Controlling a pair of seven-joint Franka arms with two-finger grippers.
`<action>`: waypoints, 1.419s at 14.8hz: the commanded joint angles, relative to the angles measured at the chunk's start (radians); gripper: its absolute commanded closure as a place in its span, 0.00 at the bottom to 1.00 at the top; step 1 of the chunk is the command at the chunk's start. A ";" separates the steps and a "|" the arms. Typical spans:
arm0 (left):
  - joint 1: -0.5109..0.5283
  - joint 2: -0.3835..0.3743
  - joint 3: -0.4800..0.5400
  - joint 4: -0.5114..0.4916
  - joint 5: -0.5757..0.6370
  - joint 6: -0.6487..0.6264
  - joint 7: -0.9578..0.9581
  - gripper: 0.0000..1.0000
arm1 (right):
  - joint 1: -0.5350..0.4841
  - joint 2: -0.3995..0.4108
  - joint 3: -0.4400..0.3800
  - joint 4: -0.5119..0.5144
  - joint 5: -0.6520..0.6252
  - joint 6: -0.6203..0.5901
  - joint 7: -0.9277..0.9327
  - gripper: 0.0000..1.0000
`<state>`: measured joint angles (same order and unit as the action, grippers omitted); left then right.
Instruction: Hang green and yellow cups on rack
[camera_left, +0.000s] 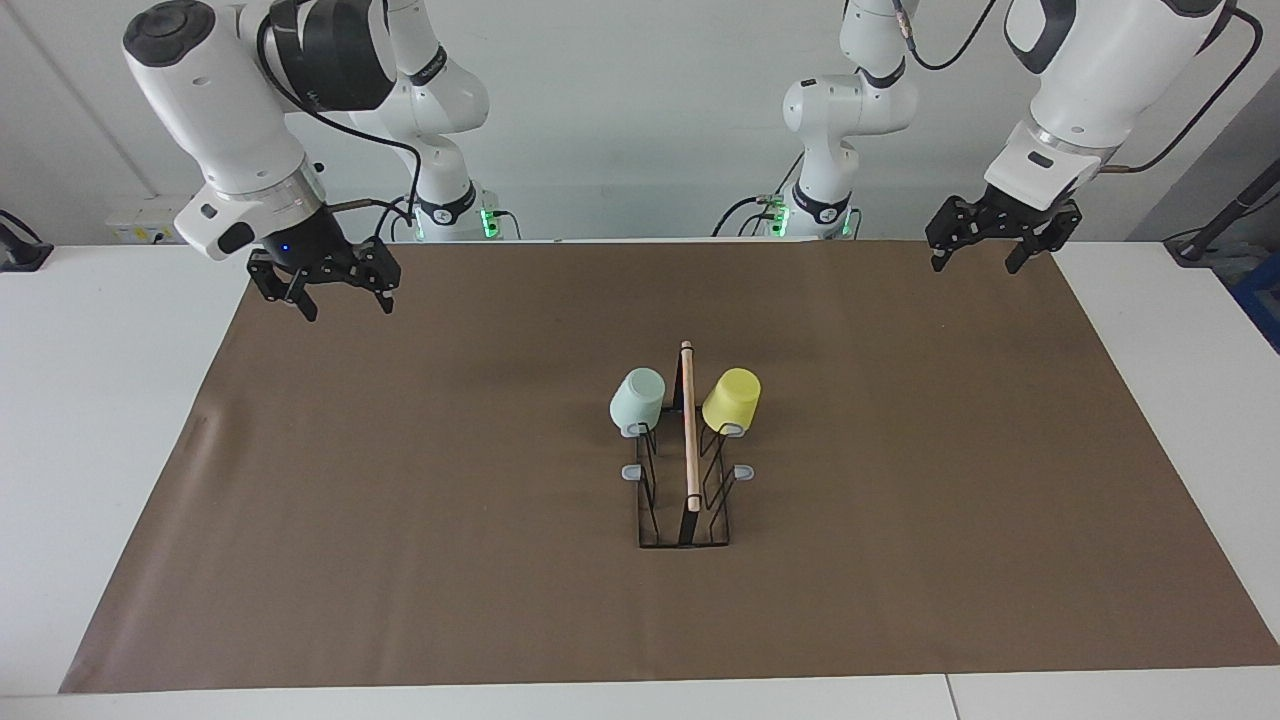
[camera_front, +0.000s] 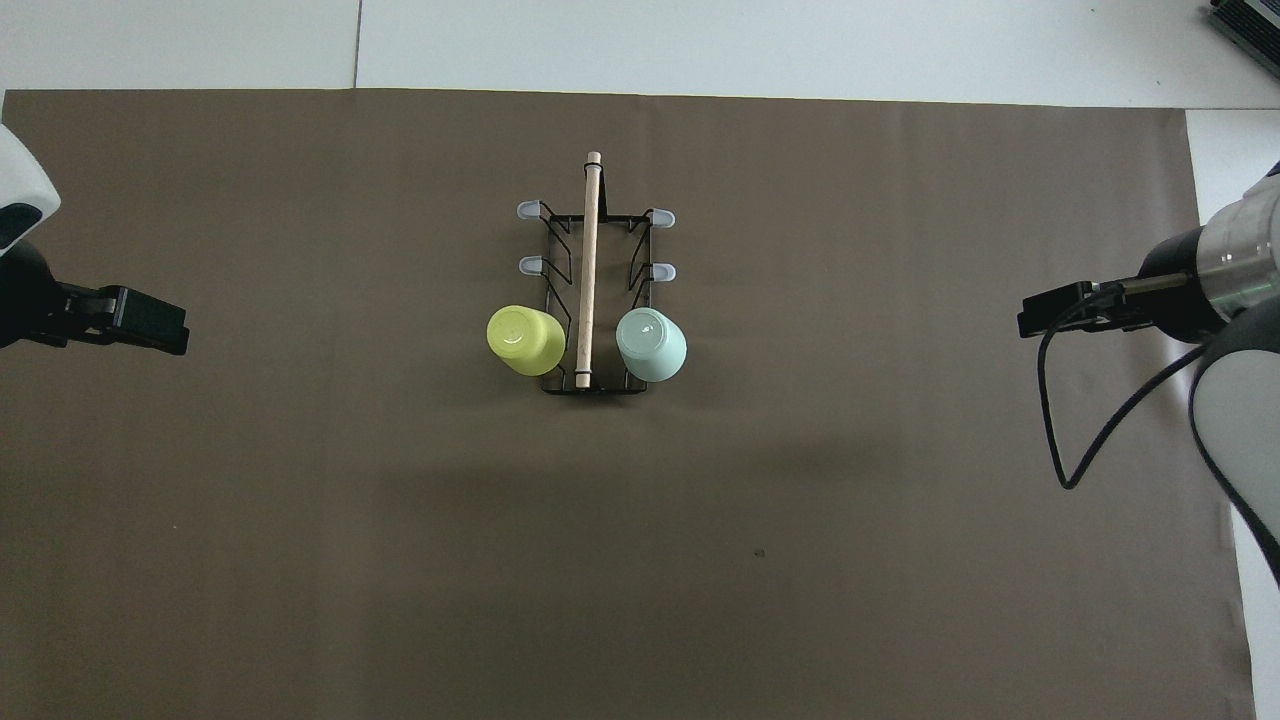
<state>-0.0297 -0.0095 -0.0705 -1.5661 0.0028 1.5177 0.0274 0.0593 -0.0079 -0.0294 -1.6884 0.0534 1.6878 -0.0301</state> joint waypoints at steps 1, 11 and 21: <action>0.022 -0.007 -0.012 0.021 -0.014 -0.020 0.013 0.00 | -0.009 -0.038 0.013 0.006 -0.026 -0.051 0.016 0.00; 0.025 0.006 -0.005 0.070 -0.050 -0.070 0.048 0.00 | -0.010 -0.162 0.016 -0.062 -0.026 -0.109 -0.011 0.00; 0.025 -0.001 -0.005 0.046 -0.050 -0.013 0.052 0.00 | -0.006 -0.187 0.016 -0.082 -0.024 -0.109 -0.010 0.00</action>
<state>-0.0186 -0.0094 -0.0697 -1.5128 -0.0299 1.4624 0.0646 0.0594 -0.1659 -0.0222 -1.7389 0.0530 1.5740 -0.0305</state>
